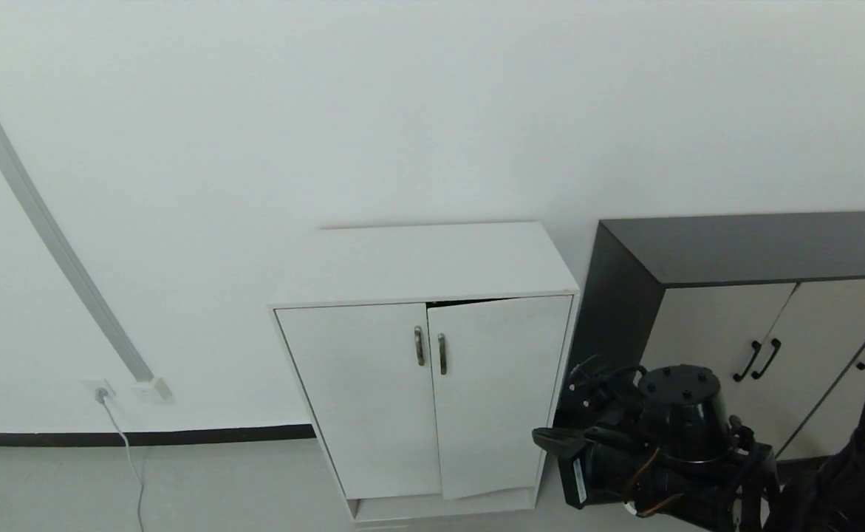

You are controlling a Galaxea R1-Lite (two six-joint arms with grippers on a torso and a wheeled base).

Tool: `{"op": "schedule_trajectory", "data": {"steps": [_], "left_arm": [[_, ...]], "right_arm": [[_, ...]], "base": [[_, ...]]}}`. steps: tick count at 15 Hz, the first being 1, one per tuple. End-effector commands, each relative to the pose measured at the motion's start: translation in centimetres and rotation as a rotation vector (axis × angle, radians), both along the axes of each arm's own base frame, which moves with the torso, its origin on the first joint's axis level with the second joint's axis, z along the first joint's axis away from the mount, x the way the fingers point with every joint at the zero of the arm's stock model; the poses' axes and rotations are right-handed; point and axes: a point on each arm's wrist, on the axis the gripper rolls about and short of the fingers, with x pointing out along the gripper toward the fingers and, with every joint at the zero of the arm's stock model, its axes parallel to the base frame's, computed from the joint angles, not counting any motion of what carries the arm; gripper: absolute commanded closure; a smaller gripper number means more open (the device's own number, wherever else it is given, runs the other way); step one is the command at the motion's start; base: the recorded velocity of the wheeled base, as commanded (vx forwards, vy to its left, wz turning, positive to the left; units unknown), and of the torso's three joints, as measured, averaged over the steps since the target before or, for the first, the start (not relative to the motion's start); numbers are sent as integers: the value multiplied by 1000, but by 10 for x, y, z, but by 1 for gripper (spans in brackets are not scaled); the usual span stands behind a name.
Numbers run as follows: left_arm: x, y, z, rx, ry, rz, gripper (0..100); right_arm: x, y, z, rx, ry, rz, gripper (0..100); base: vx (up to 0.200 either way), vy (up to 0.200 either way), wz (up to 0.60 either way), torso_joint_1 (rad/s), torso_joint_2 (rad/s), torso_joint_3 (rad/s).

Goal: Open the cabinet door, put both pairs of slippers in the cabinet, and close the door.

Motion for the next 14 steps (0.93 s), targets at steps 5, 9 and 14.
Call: {"op": "schedule_trajectory", "data": {"steps": [5,9,14], "left_arm": [[0,0,0,0,0,0,100],[0,0,0,0,0,2,100],[0,0,0,-2,0,2,100]], "right_arm": [[-2,5,-9,-15,17,16,100],[1,11,-17,-11,7,25,100],[17,24,-31,-9,3,17,100]], "base": [[200,0,0,8,0,3],[200,0,0,2,0,2],[0,0,0,0,0,0]]}}
